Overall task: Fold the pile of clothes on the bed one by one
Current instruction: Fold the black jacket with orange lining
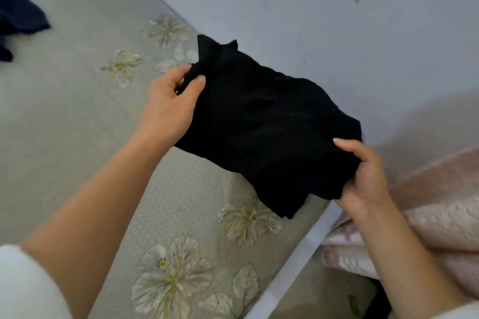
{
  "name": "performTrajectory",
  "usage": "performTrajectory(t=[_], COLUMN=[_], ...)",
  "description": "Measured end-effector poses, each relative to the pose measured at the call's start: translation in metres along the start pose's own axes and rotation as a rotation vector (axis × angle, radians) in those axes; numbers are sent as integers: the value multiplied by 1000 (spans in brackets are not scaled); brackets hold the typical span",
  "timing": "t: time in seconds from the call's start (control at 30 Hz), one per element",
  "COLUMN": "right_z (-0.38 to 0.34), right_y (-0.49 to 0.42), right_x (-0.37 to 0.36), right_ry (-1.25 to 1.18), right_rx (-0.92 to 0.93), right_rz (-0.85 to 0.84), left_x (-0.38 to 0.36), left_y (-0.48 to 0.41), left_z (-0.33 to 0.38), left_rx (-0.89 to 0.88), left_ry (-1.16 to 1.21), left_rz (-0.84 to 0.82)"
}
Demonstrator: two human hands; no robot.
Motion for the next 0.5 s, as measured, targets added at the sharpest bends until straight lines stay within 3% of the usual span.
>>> performTrajectory(t=[0.1, 0.2, 0.27, 0.37, 0.43, 0.5], right_z=[-20, -12, 14, 60, 73, 74], right_y=[-13, -20, -21, -15, -14, -16], right_x=[8, 20, 29, 46, 53, 56], right_ry=[-53, -104, -103, -18, 37, 76], right_rx=[101, 76, -54, -314, -349, -313], right_rz=[29, 117, 207, 371, 381, 360], left_x=[-15, -29, -37, -48, -53, -53], left_y=[-45, -80, -91, -80, -60, -48], left_z=[20, 10, -18, -82, -116, -131], left_rx=[-65, -53, 46, 331, 460, 479], left_ry=[-22, -166, -351, -522, -565, -551], left_rz=[-33, -61, -94, -205, -255, -225])
Point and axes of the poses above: each hand's wrist, its own y-axis away from the middle knuckle, its own x-axis out of the back of the hand, z = x × y, the point moved 4 cm from there along -y, towards the middle knuckle, and after that the axes turned 14 degrees about -z, right-handed, at the moved point
